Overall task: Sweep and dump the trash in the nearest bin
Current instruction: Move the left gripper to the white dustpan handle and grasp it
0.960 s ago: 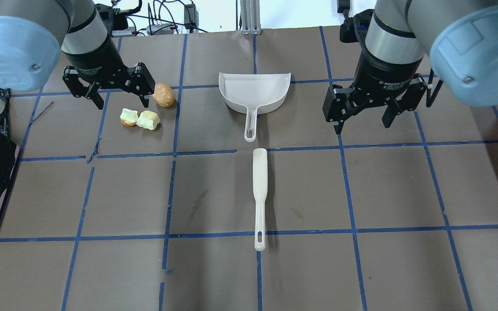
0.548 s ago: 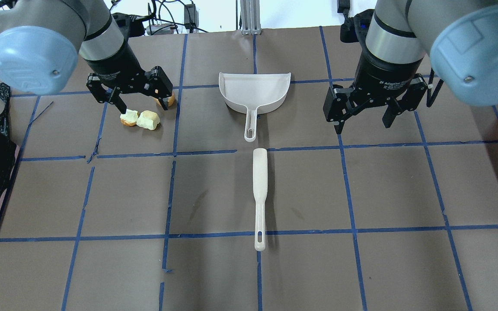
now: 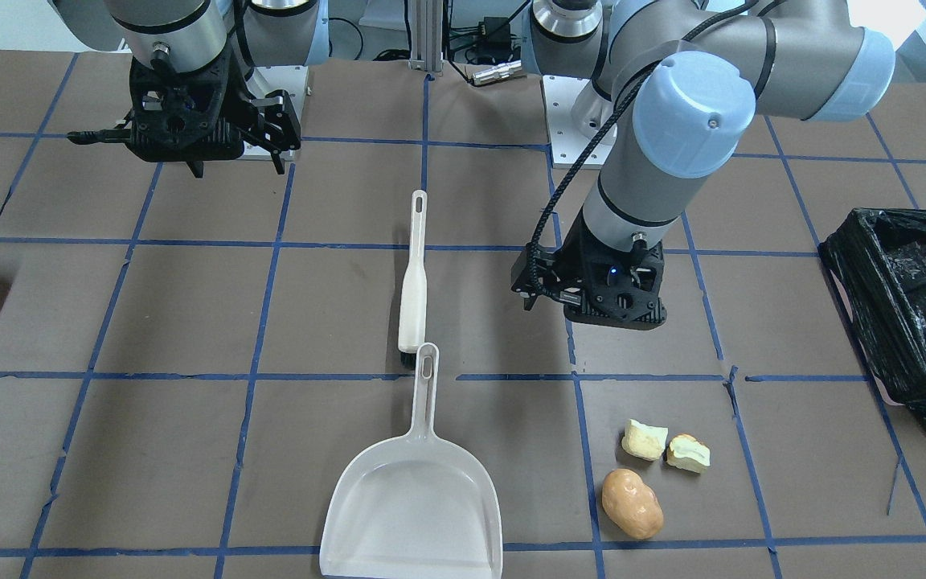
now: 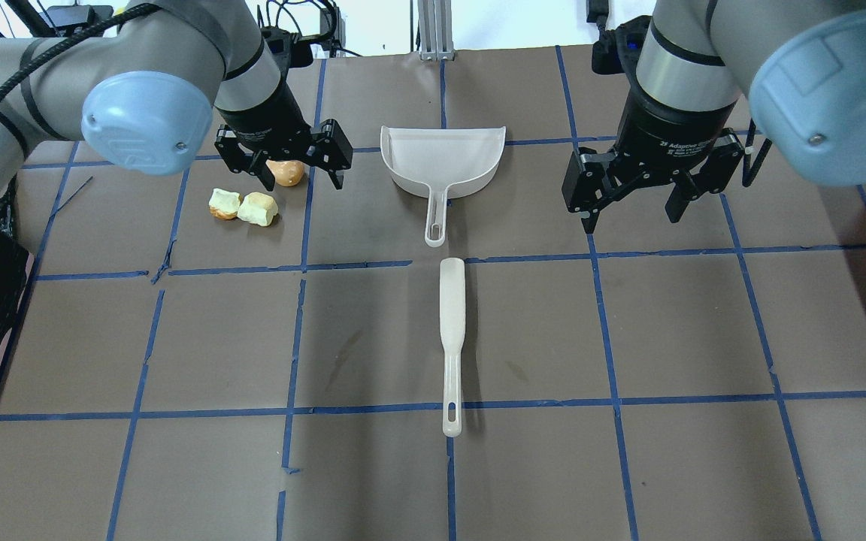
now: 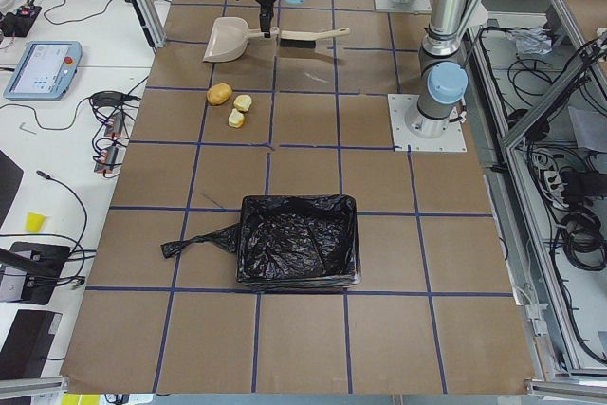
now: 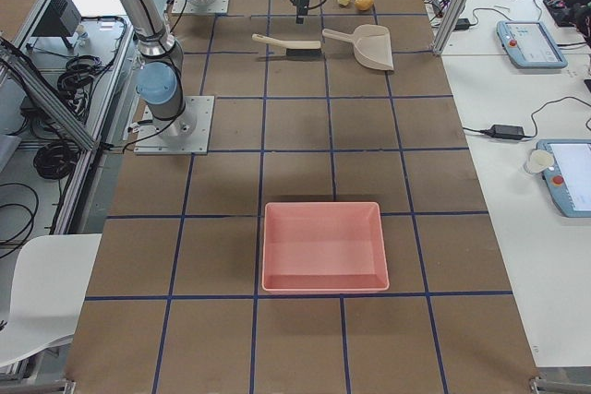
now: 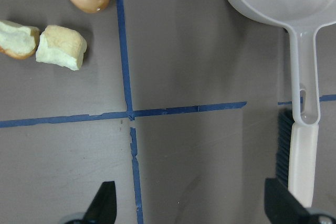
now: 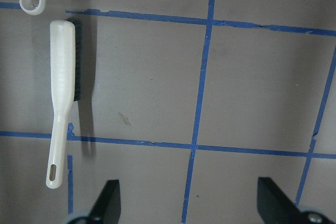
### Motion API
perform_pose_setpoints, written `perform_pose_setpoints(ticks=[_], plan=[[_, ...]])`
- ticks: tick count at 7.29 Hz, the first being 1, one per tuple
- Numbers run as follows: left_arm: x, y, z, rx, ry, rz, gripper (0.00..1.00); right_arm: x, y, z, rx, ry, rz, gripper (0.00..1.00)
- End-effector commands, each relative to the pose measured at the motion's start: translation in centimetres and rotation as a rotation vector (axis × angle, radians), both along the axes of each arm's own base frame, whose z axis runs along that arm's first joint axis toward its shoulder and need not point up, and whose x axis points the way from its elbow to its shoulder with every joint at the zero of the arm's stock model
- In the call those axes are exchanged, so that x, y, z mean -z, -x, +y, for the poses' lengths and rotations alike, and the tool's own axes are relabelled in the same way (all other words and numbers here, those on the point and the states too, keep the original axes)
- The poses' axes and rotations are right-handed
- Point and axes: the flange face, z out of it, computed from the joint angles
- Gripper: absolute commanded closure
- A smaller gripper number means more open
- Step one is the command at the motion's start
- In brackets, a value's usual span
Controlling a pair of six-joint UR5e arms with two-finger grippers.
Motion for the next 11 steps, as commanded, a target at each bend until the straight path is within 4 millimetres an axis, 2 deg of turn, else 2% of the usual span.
perform_pose_setpoints(ticks=[1,3,7,8,11], plan=[[2.2,4.2,-0.3,0.061,0.044,0.002,0.0,0.0,0.0,0.0,0.0,0.001,-0.002,0.08],[2.9,5.3,-0.2,0.028,0.038,0.008,0.0,0.0,-0.1,0.0,-0.001,-0.001,-0.001,0.08],[5.0,10.3,0.1,0.034,0.087,0.018,0.0,0.2,-0.3,-0.2,-0.006,-0.001,-0.002,0.08],[5.1,10.5,0.3,0.034,0.085,0.019,0.0,0.2,-0.2,-0.1,-0.008,-0.002,-0.002,0.08],[7.0,12.0,1.5,0.013,0.048,0.01,0.0,0.3,-0.3,-0.1,-0.004,-0.005,-0.001,0.08]])
